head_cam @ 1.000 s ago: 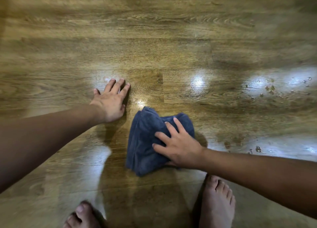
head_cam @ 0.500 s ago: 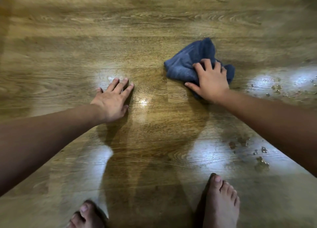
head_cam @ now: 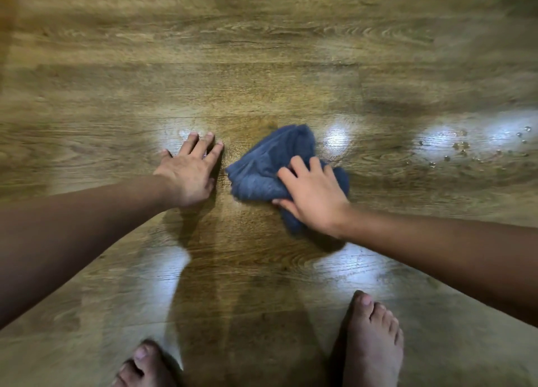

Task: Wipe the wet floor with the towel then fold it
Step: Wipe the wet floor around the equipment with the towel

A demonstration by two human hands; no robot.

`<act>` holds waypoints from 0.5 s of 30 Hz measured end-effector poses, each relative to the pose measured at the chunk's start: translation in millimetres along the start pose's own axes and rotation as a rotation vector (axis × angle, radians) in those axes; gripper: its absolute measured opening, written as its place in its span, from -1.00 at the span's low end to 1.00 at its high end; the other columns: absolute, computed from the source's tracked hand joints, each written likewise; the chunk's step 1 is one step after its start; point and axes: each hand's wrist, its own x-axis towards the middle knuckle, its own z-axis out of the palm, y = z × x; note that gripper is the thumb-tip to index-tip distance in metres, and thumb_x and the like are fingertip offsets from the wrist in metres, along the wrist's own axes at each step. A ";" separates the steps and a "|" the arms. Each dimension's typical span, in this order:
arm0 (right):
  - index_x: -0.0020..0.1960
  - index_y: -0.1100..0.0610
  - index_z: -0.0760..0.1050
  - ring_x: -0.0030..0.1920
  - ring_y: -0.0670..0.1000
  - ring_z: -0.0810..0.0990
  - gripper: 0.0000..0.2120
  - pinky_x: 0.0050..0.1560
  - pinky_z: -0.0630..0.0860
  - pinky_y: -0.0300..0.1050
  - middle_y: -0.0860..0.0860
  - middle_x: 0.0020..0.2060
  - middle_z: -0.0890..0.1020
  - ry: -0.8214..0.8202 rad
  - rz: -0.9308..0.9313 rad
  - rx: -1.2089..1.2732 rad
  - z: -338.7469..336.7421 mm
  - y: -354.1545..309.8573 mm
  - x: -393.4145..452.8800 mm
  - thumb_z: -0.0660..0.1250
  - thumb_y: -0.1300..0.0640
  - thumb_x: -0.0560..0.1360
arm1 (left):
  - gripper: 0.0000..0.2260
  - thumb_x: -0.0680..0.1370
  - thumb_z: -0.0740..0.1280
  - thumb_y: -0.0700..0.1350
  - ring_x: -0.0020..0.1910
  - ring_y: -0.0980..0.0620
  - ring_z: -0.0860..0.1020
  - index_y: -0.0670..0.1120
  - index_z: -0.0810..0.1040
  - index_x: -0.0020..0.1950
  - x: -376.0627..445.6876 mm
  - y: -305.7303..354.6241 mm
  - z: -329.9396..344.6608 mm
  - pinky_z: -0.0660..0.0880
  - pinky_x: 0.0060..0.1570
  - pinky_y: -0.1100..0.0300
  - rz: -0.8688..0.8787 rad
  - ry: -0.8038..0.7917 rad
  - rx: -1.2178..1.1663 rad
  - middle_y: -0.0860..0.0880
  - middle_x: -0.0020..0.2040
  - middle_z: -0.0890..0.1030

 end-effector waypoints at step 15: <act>0.38 -0.02 0.31 0.21 0.32 0.42 -0.46 0.10 0.47 0.31 0.11 0.31 0.38 -0.008 -0.055 -0.163 -2.5 109.3 25.5 0.29 -0.22 0.49 | -0.30 0.58 0.20 0.23 0.60 -0.07 -0.18 0.16 -0.12 0.60 -12.3 6.7 1.1 0.17 0.40 -0.38 0.167 0.082 0.048 0.04 0.61 -0.26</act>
